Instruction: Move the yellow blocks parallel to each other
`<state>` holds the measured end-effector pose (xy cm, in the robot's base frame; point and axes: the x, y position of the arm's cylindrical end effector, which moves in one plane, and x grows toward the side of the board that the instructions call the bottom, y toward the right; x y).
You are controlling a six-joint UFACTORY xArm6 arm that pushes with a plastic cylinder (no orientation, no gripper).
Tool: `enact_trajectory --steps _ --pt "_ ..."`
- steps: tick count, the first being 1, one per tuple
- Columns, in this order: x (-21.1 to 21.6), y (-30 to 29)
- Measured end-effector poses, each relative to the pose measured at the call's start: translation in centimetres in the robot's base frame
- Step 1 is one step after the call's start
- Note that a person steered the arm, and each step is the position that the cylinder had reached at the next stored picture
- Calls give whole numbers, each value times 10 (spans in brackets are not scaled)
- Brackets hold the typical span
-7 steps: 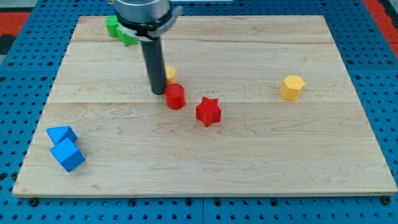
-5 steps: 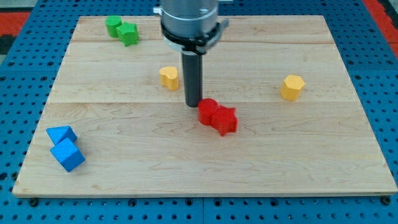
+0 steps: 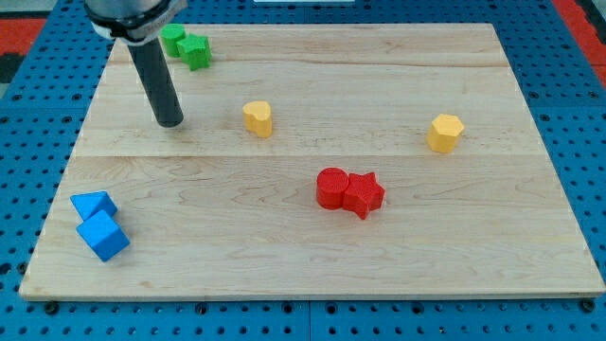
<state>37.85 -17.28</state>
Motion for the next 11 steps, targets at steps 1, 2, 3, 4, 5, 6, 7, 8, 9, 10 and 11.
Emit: enact_trajectory --steps 1,2,3,4,5,6,7,8,9,10,11 --pt "-1 56" --pt "25 108" --pt "46 133" --pt "79 159" --pt "64 225" --pt "69 290" --pt "60 341" --pt "34 356" --pt "36 364" --pt "16 288" --pt "-29 231"
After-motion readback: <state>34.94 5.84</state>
